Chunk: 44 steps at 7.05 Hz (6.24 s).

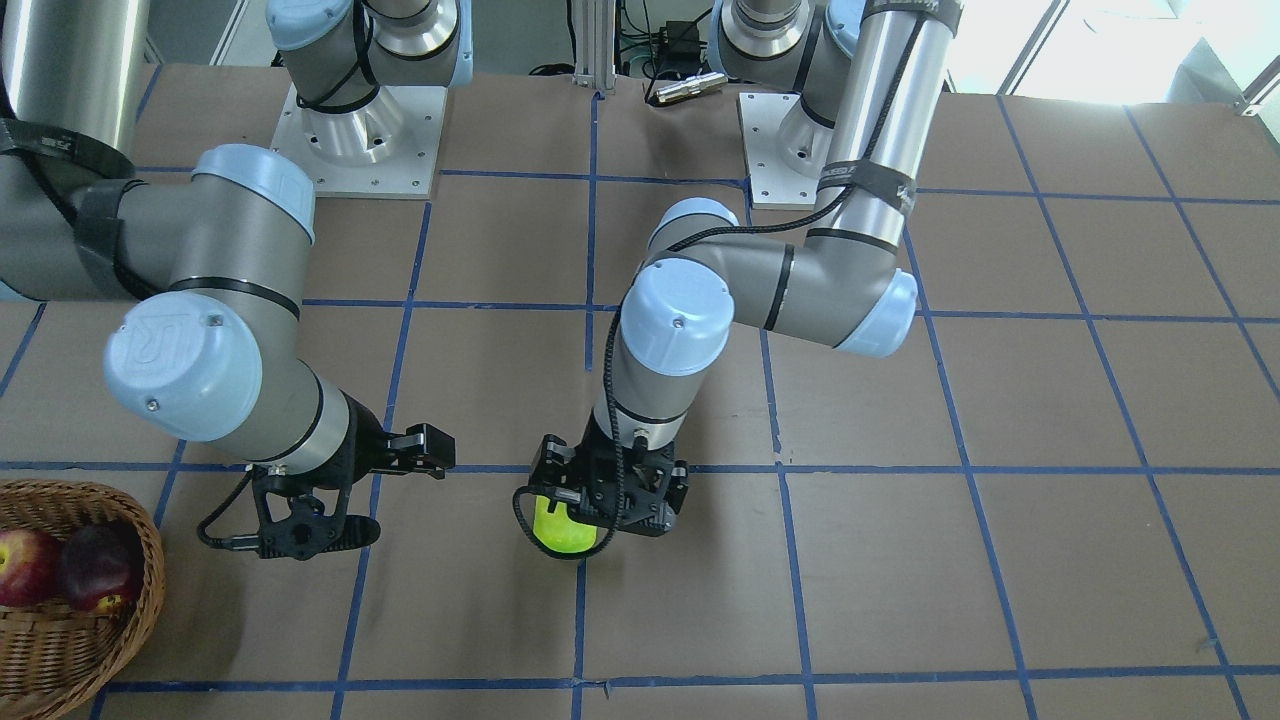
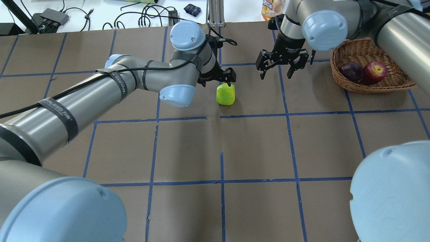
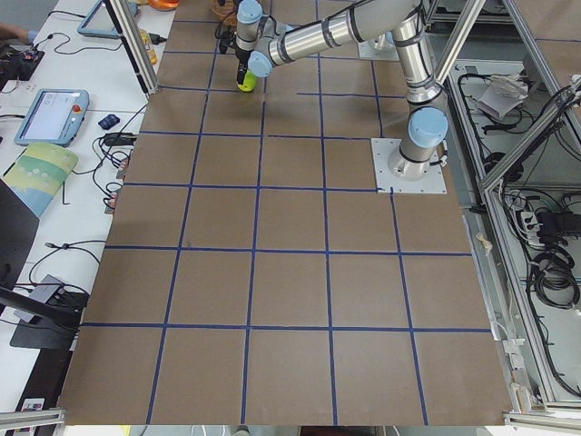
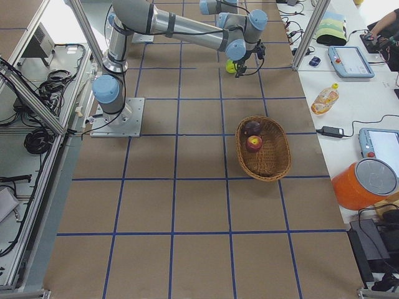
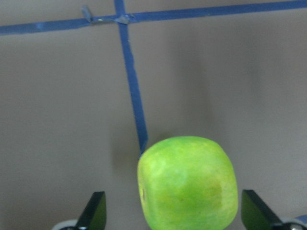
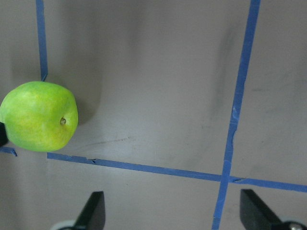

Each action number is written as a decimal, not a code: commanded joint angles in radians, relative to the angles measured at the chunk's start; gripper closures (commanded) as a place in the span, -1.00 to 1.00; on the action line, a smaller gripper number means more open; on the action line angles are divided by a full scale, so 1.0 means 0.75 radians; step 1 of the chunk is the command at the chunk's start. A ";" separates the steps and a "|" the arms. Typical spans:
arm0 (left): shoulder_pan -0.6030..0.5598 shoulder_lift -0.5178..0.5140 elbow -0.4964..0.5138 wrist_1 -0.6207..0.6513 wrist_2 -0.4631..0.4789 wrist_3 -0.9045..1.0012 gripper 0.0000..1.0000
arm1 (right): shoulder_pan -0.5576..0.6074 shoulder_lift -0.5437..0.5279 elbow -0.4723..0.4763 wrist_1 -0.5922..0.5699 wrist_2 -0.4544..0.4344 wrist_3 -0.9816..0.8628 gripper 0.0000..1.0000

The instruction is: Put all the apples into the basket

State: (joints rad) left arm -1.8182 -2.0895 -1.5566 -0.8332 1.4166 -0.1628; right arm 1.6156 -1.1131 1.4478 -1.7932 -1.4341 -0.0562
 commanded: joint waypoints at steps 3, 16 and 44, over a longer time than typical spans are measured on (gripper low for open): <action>0.409 0.284 0.340 -0.855 0.078 0.450 -1.00 | 0.263 0.124 0.074 -0.475 -0.004 0.376 -1.00; 0.395 0.530 0.131 -0.865 0.226 0.303 -1.00 | -0.263 0.140 -0.278 -0.061 -0.078 -0.451 0.81; 0.393 0.503 0.132 -0.816 0.167 0.309 -1.00 | -0.082 -0.520 -0.014 0.397 -0.078 0.142 -1.00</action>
State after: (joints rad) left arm -1.5240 -1.7135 -1.4633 -1.4441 1.5425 0.0706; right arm 1.5598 -1.5039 1.4416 -1.4879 -1.4861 0.0557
